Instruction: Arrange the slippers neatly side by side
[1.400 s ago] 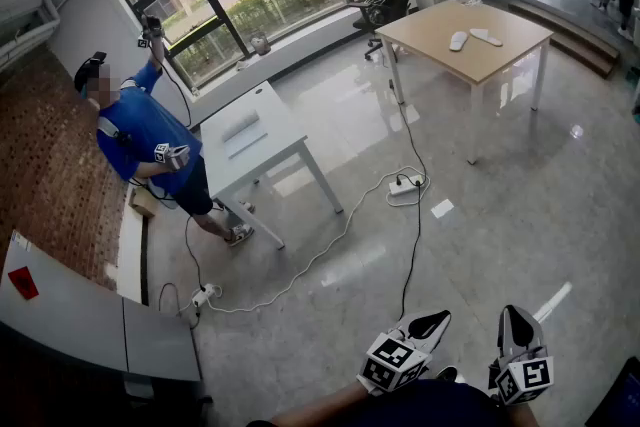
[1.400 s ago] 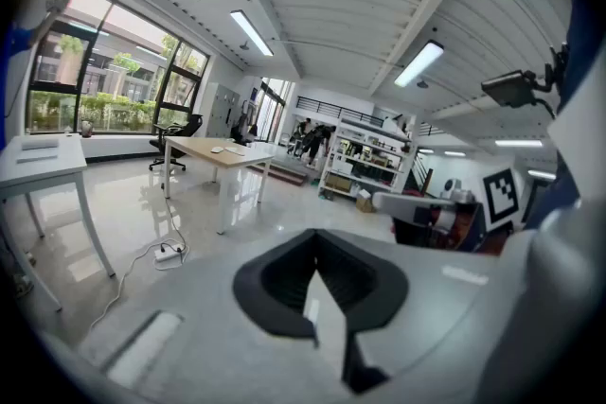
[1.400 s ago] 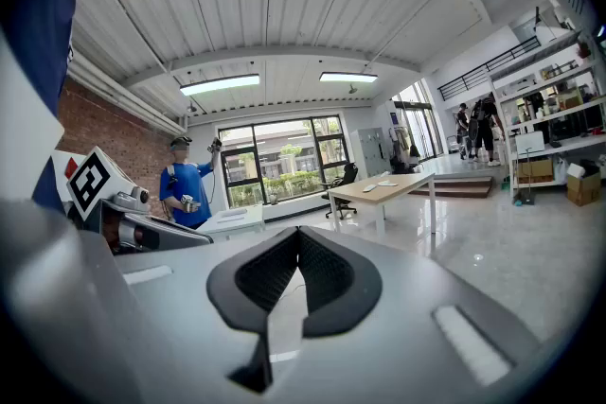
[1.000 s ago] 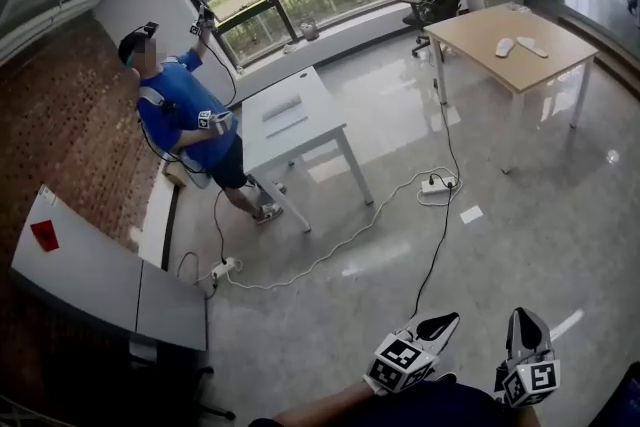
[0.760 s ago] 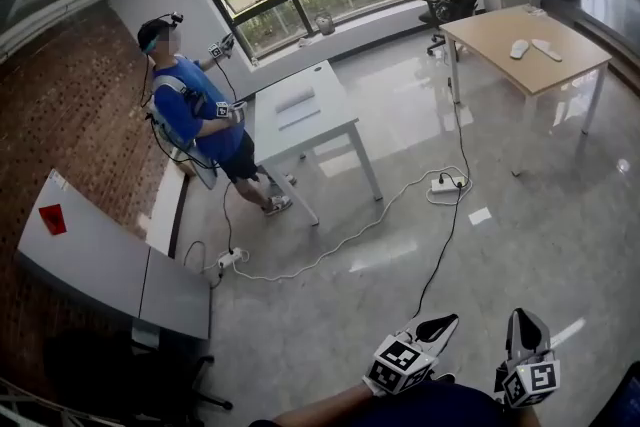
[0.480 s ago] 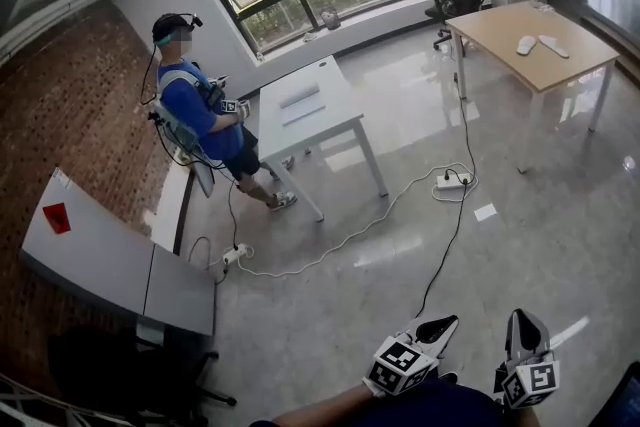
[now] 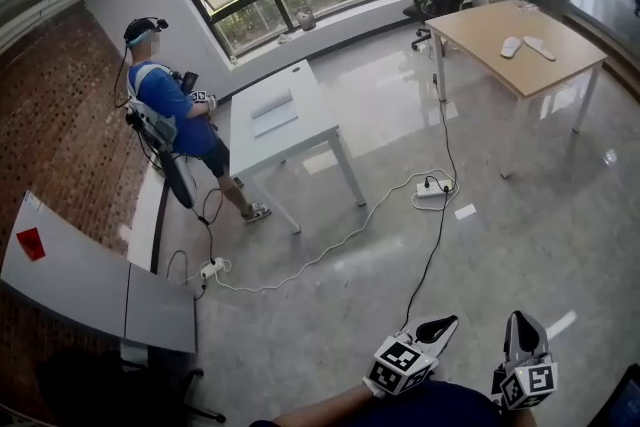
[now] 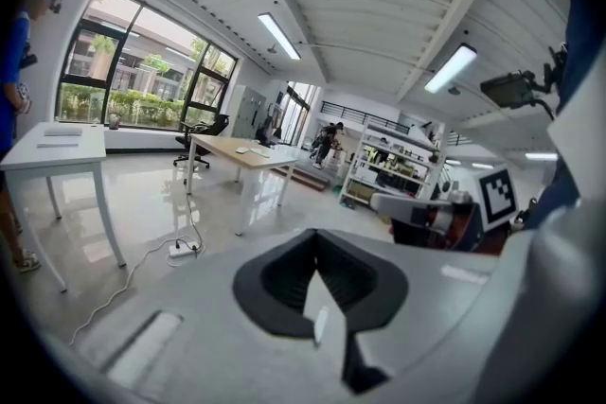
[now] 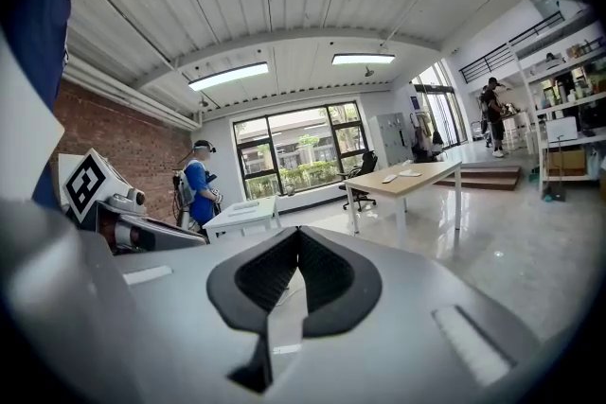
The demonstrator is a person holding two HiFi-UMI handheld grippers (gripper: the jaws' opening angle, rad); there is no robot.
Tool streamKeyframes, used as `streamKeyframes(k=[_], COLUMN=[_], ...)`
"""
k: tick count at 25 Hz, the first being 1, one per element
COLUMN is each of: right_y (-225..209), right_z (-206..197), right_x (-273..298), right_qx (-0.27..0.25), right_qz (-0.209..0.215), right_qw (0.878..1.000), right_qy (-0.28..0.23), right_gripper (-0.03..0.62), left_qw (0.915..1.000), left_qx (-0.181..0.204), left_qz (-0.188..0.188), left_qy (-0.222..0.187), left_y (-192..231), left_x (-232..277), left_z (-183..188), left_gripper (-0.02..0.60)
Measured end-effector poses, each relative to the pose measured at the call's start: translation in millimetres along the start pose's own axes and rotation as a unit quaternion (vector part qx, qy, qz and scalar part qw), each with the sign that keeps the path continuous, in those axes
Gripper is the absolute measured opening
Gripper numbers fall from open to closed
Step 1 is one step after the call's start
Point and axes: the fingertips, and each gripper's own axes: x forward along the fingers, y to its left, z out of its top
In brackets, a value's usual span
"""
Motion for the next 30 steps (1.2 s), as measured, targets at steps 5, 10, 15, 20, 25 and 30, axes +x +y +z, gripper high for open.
streamKeyframes(k=[5,10,15,20,25,30], right_y=[-32,-38,-45,-54,-65,-82], right_z=[4,28,30,31,29,40], right_x=[45,84,95,105,121,144], right_qx=[-0.006,0.000,0.004,0.014,0.023,0.023], right_qz=[-0.033,-0.061,-0.105,-0.129,-0.126,-0.117], right_qw=[0.999,0.998,0.994,0.992,0.992,0.993], right_qy=[0.001,-0.005,0.001,0.007,0.006,-0.001], right_gripper=[0.009,0.009,0.009,0.009,0.009,0.009], left_qw=[0.9987,0.9967,0.9914,0.9892,0.9889,0.9925], left_qx=[-0.012,-0.006,-0.010,-0.014,-0.013,-0.007], left_qz=[-0.050,-0.079,-0.131,-0.146,-0.148,-0.121], left_qy=[-0.006,-0.015,-0.002,0.009,0.002,-0.009], left_y=[25,56,64,76,83,99], left_x=[51,79,96,110,125,139], left_z=[24,55,67,71,88,113], left_gripper=[0.003,0.003,0.003,0.003,0.003,0.003])
